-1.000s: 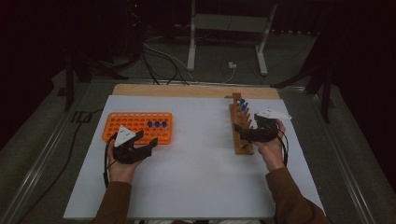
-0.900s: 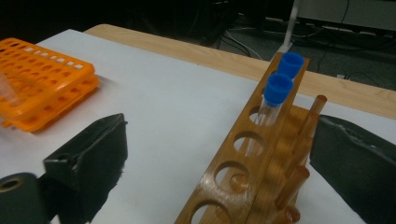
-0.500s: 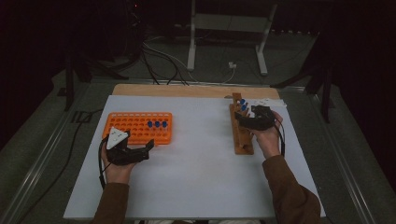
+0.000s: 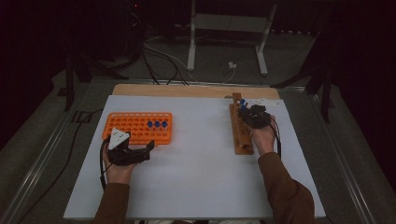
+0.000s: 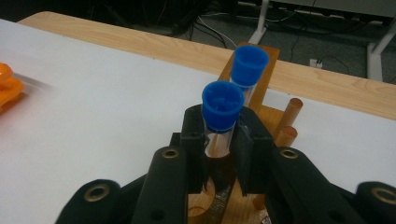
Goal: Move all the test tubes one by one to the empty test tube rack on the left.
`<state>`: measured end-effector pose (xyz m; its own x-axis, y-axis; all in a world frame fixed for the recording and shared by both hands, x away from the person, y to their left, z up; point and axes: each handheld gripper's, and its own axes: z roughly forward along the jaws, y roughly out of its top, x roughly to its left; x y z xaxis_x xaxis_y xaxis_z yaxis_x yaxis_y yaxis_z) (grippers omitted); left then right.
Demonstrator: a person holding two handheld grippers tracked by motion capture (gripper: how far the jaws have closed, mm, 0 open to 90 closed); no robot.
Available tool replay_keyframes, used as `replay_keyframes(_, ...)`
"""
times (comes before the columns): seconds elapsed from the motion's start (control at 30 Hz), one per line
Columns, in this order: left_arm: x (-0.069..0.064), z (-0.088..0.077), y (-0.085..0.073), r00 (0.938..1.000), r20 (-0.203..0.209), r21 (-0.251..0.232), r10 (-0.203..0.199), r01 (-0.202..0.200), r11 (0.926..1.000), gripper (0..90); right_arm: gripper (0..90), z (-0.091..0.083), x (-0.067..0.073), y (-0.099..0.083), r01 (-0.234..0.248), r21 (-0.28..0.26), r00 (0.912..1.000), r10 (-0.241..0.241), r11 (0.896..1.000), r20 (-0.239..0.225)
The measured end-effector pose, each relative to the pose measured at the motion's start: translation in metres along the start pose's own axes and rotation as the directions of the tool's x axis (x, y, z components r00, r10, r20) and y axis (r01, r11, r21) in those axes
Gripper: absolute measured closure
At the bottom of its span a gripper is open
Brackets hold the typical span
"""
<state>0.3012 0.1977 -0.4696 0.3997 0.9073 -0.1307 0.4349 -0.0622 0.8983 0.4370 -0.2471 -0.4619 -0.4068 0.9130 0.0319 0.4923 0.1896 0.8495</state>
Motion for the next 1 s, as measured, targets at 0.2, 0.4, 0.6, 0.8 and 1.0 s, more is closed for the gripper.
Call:
replay_keyframes(0.2, 0.000, 0.000, 0.000, 1.0000, -0.001, 0.002, 0.001, -0.001, 1.0000, 0.7, 77.0, 0.001, 0.004, 0.000, 0.027, -0.006, 0.9995, -0.027, 1.000, 0.017)
replay_keyframes(0.4, 0.000, 0.000, 0.000, 1.0000, -0.002, 0.002, 0.002, -0.002, 1.0000, 0.7, 77.1, 0.000, 0.004, 0.000, 0.026, -0.015, 0.9995, -0.026, 1.000, 0.017)
replay_keyframes(0.6, 0.000, -0.001, 0.000, 1.0000, -0.002, 0.000, 0.001, -0.001, 1.0000, 0.8, 77.1, -0.008, 0.004, 0.004, 0.023, -0.049, 0.9997, -0.022, 0.999, 0.014)
replay_keyframes(0.8, 0.000, -0.001, -0.001, 1.0000, -0.003, 0.001, -0.001, 0.001, 1.0000, 0.7, 77.1, -0.019, 0.004, 0.010, 0.028, -0.081, 0.9996, -0.026, 0.996, 0.014)
replay_keyframes(1.0, 0.000, -0.001, -0.001, 1.0000, -0.004, 0.000, 0.000, 0.000, 1.0000, 0.8, 77.1, -0.034, 0.002, 0.017, 0.039, -0.119, 0.9992, -0.037, 0.992, 0.015)
